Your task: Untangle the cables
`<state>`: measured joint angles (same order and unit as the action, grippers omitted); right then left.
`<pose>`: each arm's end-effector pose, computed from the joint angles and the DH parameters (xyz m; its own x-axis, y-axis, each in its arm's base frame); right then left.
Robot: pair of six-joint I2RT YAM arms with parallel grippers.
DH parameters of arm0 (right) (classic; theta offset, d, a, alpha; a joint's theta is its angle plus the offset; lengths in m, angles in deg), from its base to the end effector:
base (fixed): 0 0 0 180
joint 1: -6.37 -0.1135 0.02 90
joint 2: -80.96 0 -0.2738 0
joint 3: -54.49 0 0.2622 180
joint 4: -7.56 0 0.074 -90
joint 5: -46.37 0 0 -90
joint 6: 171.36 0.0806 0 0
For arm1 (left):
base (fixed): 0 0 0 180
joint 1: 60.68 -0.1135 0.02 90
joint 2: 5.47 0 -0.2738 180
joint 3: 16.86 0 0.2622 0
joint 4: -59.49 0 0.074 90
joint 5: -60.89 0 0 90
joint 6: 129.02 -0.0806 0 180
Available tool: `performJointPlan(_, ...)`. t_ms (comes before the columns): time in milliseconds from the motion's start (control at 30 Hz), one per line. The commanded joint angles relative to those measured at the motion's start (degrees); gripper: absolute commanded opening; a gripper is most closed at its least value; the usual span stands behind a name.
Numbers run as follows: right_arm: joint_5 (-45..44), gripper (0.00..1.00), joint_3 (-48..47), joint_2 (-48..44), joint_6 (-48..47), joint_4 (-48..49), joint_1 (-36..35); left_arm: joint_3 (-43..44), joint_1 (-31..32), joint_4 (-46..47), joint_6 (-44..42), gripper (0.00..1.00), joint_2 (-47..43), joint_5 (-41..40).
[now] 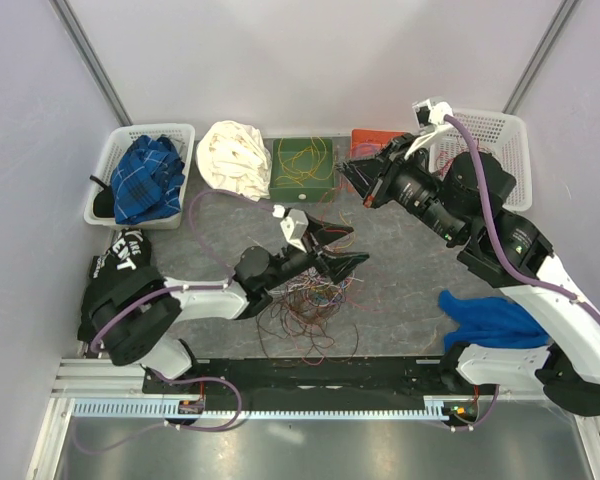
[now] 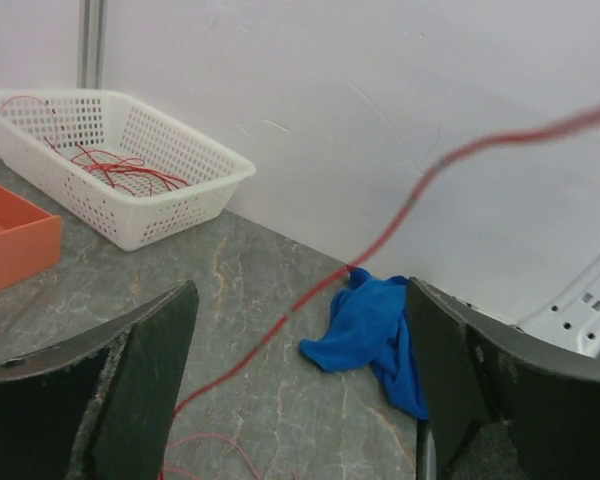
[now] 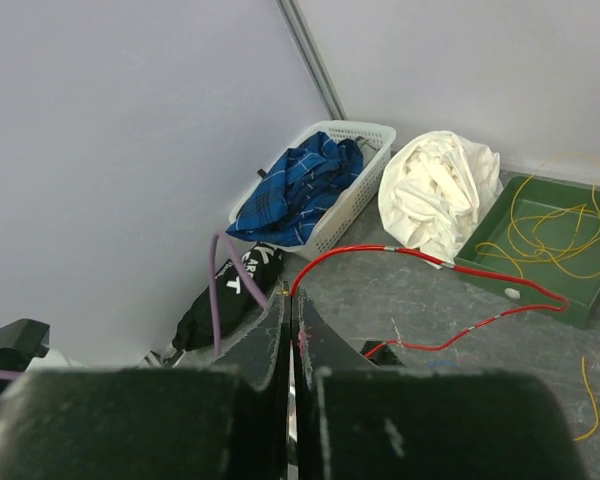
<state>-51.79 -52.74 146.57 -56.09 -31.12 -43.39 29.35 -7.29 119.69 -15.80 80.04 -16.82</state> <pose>0.1744 0.1884 0.5449 -0.2535 0.3546 -0.9000 -0.6146 0.6594 0.4329 0.1915 -0.2865 0.2749 -0.1605 -0.4300 -0.8885 0.9136 0.2759 -0.2985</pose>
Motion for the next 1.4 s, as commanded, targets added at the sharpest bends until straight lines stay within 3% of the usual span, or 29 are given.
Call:
performJointPlan(0,1.75,0.00,1.35,-2.14,1.53,0.32,-0.08,6.73,0.05,13.33,-3.01,0.74,3.95,-0.78)
performJointPlan(67,1.14,0.00,1.80,-3.02,1.44,-0.03,-0.08,8.84,-0.56,10.26,-3.01,0.42,3.87,1.15)
performJointPlan(100,0.61,0.00,2.06,-3.46,1.18,-0.30,0.01,9.19,-0.82,5.11,-2.92,0.02,2.04,1.50)
performJointPlan(167,-2.20,0.00,2.41,-5.56,-0.49,-1.87,-0.08,9.55,-1.79,-2.55,-2.14,0.02,-1.82,-0.68)
performJointPlan(200,-3.95,0.00,3.54,-6.62,-1.19,-2.23,-0.08,9.72,-2.66,-13.90,-1.87,0.02,-6.63,-4.00)
performJointPlan(300,-10.11,0.00,7.93,-11.45,-3.82,-2.76,-0.16,13.84,-4.69,-36.26,-0.90,0.02,-15.79,-8.59)
performJointPlan(333,-11.07,0.09,9.34,-12.68,-4.96,-2.76,-0.16,18.12,-6.00,-50.52,-1.77,0.02,-20.26,-10.08)
performJointPlan(400,-12.93,0.35,13.20,-15.41,-6.11,-2.85,-0.08,22.97,-7.58,-61.16,-2.74,0.02,-22.92,-12.11)
performJointPlan(433,-12.76,0.57,14.36,-15.94,-6.55,-2.94,-0.08,28.65,-8.03,-71.65,-2.92,0.02,-23.89,-12.12)
performJointPlan(533,-12.49,0.79,18.66,-17.17,-7.00,-3.64,-0.08,40.77,-8.91,-87.69,-2.75,0.02,-22.51,-13.35)
performJointPlan(567,-11.88,0.81,19.72,-17.61,-7.00,-3.55,-0.08,43.62,-8.91,-91.06,-2.48,0.02,-21.80,-13.00)
performJointPlan(700,-7.50,0.83,26.04,-19.90,-7.26,1.27,-0.08,56.45,-9.00,-100.05,-1.34,0.02,-18.20,-7.04)
performJointPlan(800,-1.53,0.83,31.23,-22.09,-7.17,8.82,-0.08,59.98,-9.00,-102.26,0.33,0.02,-16.09,-4.40)
performJointPlan(1133,12.10,0.84,40.03,-20.61,-1.47,32.45,-0.08,57.98,-8.91,-100.94,5.07,0.02,-13.44,-0.08)
performJointPlan(1367,15.98,0.82,42.40,-14.90,0.64,39.15,-0.08,57.10,-8.91,-99.89,5.78,0.02,-13.09,0.89)
